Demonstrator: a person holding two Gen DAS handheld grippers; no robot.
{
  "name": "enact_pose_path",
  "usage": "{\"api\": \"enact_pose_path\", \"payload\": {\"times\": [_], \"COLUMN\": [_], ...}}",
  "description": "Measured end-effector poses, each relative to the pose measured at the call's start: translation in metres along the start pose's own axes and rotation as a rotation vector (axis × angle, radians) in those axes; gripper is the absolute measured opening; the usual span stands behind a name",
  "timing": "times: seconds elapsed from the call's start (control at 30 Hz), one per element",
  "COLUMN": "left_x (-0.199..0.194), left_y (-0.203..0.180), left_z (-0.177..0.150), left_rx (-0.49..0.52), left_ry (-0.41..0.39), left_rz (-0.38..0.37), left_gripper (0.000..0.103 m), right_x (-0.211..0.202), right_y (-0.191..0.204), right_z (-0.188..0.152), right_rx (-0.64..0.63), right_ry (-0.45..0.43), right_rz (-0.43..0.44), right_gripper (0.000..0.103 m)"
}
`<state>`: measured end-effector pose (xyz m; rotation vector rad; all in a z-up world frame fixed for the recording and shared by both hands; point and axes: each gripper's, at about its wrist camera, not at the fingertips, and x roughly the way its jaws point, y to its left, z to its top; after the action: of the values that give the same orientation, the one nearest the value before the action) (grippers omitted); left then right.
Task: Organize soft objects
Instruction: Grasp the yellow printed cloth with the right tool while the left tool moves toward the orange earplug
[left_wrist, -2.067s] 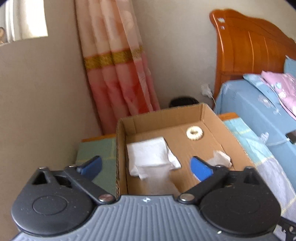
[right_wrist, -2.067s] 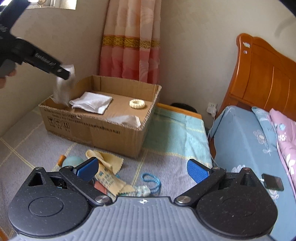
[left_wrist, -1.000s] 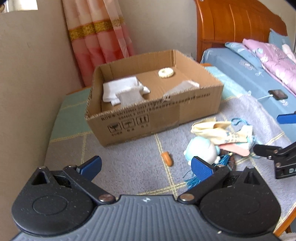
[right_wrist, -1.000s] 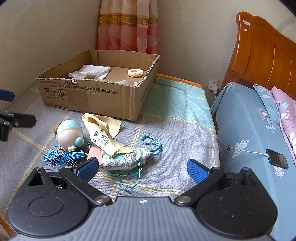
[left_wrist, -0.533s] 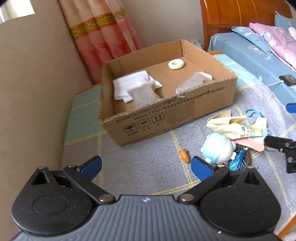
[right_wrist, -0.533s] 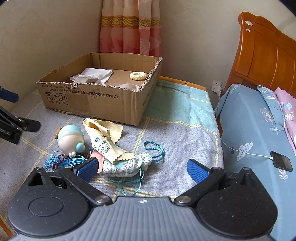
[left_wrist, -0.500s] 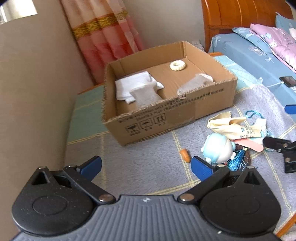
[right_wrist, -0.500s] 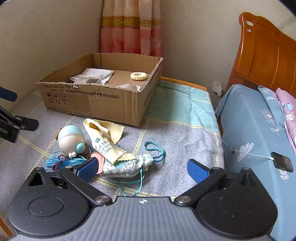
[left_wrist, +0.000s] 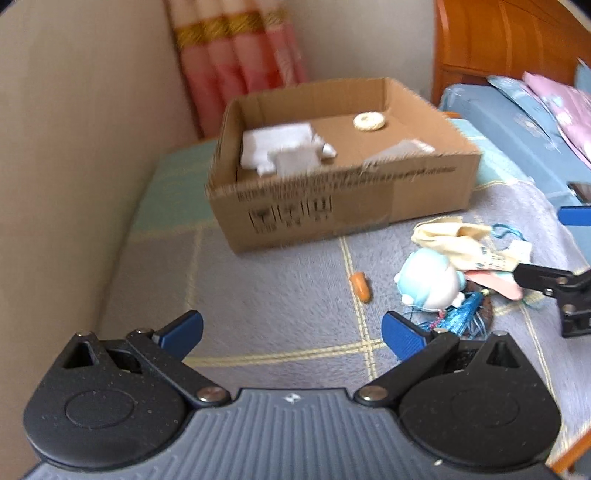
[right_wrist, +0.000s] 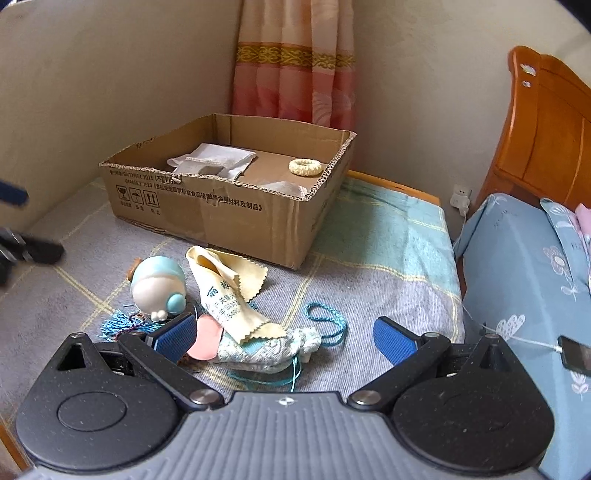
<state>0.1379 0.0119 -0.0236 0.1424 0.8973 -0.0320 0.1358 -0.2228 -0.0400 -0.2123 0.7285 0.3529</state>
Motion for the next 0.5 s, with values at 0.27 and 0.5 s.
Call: {"api": "enact_pose_path", "payload": {"times": [0.27,0.5], "left_x": [0.036,0.045], "left_y": [0.002,0.016], "left_z": [-0.014,-0.015], "left_rx": [-0.065,-0.117], "left_ry": [0.064,0.083], "left_rz": [-0.033,-0.071], "left_gripper": [0.102,0.103], "right_x": [0.023,0.051], "right_y": [0.002,0.012], "right_z": [0.022,0.039], "right_rx": [-0.082,-0.141], "right_ry": [0.060,0.102], "right_rz": [0.050,0.071], "right_gripper": [0.103,0.103]}}
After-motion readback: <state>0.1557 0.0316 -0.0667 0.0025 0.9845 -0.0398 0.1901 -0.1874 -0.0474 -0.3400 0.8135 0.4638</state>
